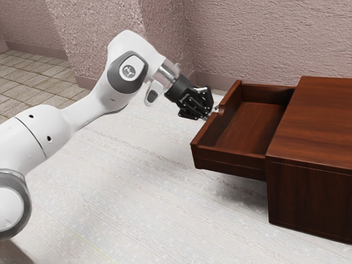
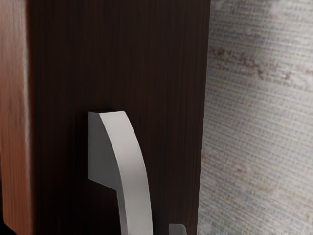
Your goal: Pull the drawer handle with one arm to open the drawer
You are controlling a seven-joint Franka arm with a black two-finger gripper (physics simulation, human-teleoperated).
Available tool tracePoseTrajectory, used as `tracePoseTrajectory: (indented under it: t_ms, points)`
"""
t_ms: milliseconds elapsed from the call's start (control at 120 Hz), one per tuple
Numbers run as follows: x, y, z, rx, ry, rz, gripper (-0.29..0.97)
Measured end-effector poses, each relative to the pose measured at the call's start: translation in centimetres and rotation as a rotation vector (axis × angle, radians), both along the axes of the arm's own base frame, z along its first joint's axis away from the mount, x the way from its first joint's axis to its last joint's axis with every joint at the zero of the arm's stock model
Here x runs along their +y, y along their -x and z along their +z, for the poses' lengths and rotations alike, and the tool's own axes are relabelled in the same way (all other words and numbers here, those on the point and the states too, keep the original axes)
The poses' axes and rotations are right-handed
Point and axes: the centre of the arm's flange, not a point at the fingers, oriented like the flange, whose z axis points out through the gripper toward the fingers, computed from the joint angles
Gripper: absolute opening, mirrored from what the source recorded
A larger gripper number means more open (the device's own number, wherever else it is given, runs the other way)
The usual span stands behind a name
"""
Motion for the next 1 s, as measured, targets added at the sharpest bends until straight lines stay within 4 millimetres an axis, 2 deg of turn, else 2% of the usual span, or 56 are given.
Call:
tracePoseTrajectory:
  t_ms: [100, 183, 317, 433, 550, 625, 725, 792, 925, 1000]
  points:
    - [0.2, 0.1, -0.1, 0.002, -0.011, 0.001, 0.05]
    - [0.4, 0.2, 0.2, 0.000, -0.011, 0.004, 0.06]
    - [0.7, 0.6, 1.6, -0.016, -0.020, 0.010, 0.11]
    - [1.6, 1.8, 4.2, -0.041, -0.042, 0.028, 0.17]
    - [1.6, 3.5, 7.4, -0.064, -0.082, 0.034, 0.22]
    - [0.6, 5.7, 10.7, -0.071, -0.168, 0.055, 0.27]
    - [-2.2, 9.5, 16.6, -0.074, -0.333, 0.120, 0.39]
    - [-3.5, 11.8, 19.4, -0.040, -0.432, 0.210, 0.47]
    - [-4.3, 16.8, 23.2, 0.116, -0.550, 0.502, 0.57]
    - [-5.9, 19.6, 24.3, 0.213, -0.557, 0.658, 0.60]
